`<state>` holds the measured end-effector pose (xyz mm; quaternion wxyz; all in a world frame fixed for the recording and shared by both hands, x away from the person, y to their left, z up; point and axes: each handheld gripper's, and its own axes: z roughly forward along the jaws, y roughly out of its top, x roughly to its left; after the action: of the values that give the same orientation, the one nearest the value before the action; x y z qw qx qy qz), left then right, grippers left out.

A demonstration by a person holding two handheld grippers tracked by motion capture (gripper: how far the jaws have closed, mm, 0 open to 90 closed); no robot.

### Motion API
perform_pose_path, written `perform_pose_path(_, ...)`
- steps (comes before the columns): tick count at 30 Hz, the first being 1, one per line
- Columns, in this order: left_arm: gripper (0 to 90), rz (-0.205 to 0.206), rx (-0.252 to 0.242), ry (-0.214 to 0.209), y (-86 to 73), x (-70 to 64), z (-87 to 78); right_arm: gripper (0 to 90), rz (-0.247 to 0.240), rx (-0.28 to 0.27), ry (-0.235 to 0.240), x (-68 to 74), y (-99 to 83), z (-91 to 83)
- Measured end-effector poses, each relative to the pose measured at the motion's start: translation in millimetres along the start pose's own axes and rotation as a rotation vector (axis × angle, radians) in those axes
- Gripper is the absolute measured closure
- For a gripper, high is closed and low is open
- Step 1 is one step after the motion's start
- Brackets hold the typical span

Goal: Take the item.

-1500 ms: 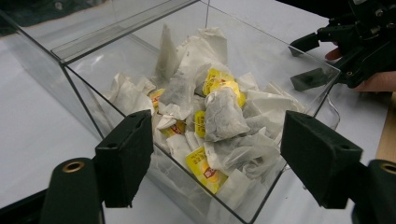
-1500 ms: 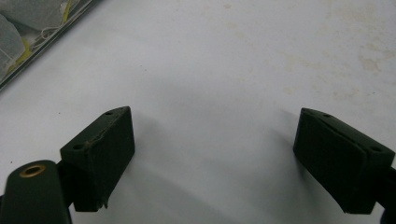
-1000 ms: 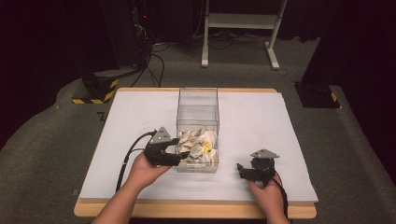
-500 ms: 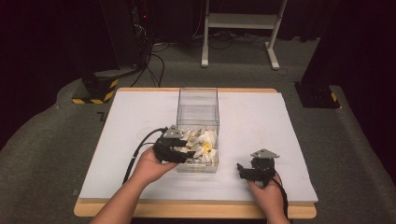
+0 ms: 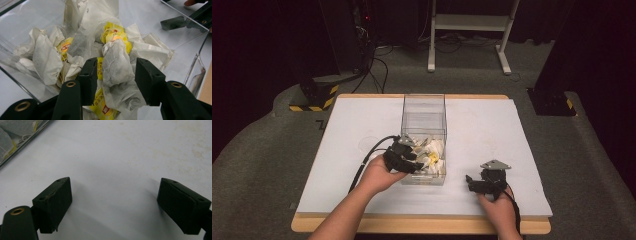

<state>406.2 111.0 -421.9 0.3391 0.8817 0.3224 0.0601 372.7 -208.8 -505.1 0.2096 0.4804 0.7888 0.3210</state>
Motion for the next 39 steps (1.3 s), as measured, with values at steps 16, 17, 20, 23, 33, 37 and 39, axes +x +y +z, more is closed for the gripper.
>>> perform_pose_path(16, 72.9, -0.009, 0.047, -0.005, -3.6, -0.2, 5.0, 12.5, -0.002, 0.000, 0.000, 0.0, -0.1, -0.1)
perform_pose_path(17, 74.4, -0.010, 0.043, -0.008, -4.4, -0.3, 4.5, 12.5, -0.002, 0.000, 0.000, 0.0, -0.1, -0.1)
perform_pose_path(20, 80.3, 0.001, 0.035, -0.009, -5.8, -1.0, 3.3, 12.5, -0.002, 0.000, 0.000, 0.1, -0.1, -0.1)
perform_pose_path(23, 85.7, 0.007, 0.017, -0.004, -7.5, -2.8, 2.0, 12.5, -0.002, 0.000, -0.001, 0.1, -0.1, -0.1)
perform_pose_path(33, 89.0, -0.003, -0.062, 0.000, -14.7, -3.6, -2.0, 12.6, -0.002, 0.000, -0.001, 0.2, -0.1, -0.2)
perform_pose_path(37, 89.2, 0.002, -0.091, 0.002, -16.6, -4.4, -5.8, 12.6, -0.002, -0.001, -0.001, 0.2, -0.1, -0.2)
perform_pose_path(39, 89.2, -0.005, -0.098, 0.002, -17.1, -5.0, -6.0, 12.6, -0.002, -0.001, -0.001, 0.2, -0.1, -0.2)
